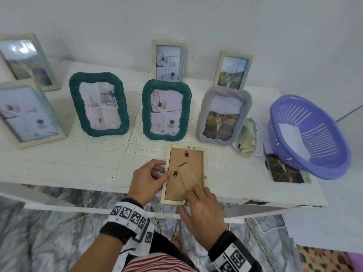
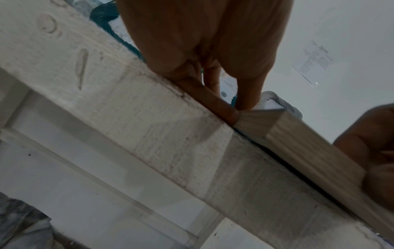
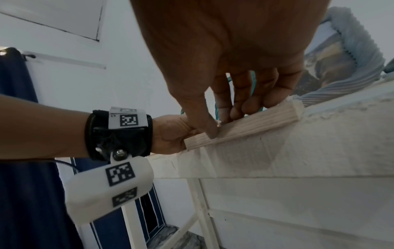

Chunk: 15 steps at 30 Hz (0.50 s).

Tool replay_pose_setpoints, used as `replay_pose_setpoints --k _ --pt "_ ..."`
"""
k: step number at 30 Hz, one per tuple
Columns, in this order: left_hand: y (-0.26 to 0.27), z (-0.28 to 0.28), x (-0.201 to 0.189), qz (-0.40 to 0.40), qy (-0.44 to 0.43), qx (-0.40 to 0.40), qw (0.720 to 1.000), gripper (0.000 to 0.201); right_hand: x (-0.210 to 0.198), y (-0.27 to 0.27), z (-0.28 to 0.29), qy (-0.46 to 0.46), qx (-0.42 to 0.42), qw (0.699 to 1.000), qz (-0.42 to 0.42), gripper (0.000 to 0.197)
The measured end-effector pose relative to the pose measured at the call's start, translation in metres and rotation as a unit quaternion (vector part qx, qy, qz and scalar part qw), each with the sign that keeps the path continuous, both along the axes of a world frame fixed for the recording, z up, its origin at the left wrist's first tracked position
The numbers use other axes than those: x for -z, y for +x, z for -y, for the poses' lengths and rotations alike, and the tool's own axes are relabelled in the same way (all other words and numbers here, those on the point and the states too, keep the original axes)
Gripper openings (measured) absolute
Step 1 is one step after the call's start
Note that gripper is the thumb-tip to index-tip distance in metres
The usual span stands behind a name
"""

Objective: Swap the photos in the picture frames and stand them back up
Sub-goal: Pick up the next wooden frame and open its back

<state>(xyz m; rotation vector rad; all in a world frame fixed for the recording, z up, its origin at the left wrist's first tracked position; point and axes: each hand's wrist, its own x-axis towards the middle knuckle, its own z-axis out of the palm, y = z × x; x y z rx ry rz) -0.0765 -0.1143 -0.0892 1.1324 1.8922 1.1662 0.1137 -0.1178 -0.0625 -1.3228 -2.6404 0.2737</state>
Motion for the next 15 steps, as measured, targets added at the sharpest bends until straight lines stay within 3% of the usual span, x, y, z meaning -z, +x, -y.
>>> replay_pose_setpoints --k 3,10,13,15 --pt "0.000 0.000 0.001 0.012 0.002 -0.001 1.000 0.025 0.002 -0.001 0.000 0.007 -0.037 0.999 -0.014 0.011" --pt "-0.001 0.000 0.004 0.031 -0.002 -0.009 0.999 0.026 -0.004 0.004 -0.001 0.049 -0.102 0.993 0.035 0.021" --pt "-0.001 0.000 0.004 0.038 0.002 -0.012 0.999 0.025 -0.009 0.005 -0.009 0.034 -0.076 0.996 0.010 0.013" --pt "0.000 0.000 0.005 0.040 0.006 -0.013 0.999 0.024 -0.013 0.005 -0.016 0.017 -0.020 1.000 -0.010 0.031"
